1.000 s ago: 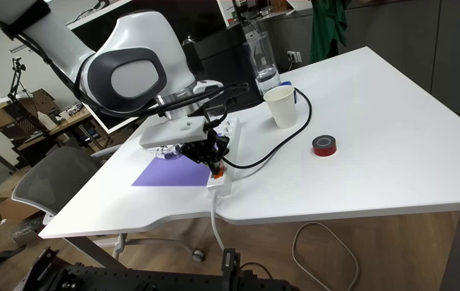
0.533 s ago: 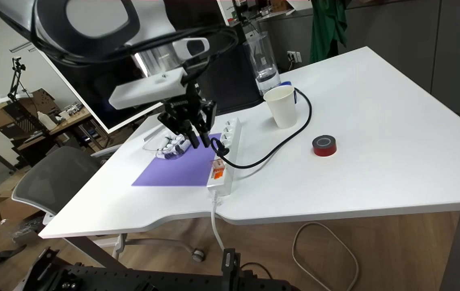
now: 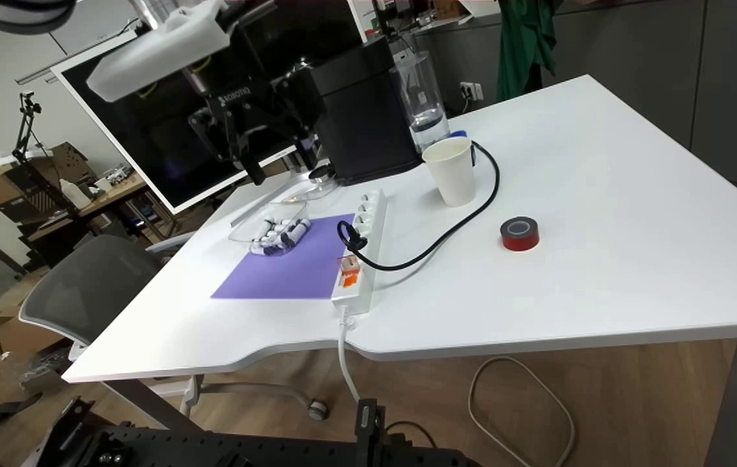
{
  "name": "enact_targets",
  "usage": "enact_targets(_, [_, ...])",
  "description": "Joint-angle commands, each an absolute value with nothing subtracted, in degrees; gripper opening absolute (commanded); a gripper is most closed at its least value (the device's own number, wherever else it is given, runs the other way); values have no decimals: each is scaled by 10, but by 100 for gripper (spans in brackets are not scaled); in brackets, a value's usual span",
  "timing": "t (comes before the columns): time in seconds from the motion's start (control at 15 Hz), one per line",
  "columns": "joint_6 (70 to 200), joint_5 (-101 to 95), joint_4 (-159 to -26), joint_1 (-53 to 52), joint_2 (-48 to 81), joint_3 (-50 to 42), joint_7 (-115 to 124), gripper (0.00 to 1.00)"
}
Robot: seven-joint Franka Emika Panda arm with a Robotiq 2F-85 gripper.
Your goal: Turn off the switch of the adapter
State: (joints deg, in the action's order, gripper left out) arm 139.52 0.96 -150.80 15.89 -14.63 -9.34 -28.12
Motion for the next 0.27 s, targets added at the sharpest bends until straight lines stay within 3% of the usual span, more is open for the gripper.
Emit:
enact_targets(0.0, [1381, -47, -1527, 149, -211, -97, -209, 100])
enact_targets(0.2, [1361, -88, -1533, 158, -236, -91, -152, 100])
